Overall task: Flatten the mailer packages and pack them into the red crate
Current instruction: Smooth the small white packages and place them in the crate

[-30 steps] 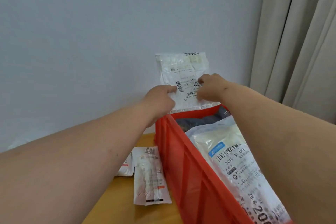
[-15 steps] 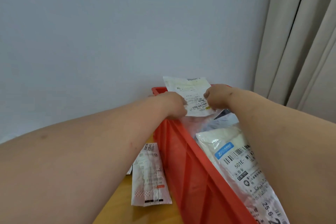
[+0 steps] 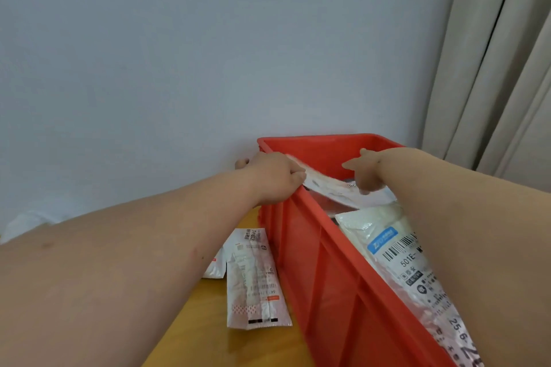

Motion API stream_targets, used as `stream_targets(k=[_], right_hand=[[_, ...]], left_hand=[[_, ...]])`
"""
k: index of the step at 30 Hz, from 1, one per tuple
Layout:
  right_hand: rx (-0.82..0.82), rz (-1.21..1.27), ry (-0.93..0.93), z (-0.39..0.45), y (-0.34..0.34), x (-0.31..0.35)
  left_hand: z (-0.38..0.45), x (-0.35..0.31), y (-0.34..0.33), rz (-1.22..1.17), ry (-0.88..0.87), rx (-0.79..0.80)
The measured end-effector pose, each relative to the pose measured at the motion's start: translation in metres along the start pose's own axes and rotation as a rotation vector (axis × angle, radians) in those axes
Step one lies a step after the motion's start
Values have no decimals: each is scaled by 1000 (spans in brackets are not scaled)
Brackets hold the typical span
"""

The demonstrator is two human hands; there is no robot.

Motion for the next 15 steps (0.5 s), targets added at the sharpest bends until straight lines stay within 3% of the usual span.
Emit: stream_targets(k=[6,11,15], right_hand=[[-66,-42,98,-13,16,18],[-56,-46,119,-31,21,34],[-109,-6,196,-36,34,52]], left_hand=[[-7,-11,8,12,-43,-4],[-25,6,18,-1,10,-72],[-47,36,20,6,73,-35]])
Point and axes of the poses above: each hand's wrist, its own z-axis towards the middle knuckle, its own y-axis out of the back of the hand, x = y × z, the point moved 1 cm from there along z, towards the middle knuckle, and after that the axes turned 12 degrees about z, right-handed, at the moved point
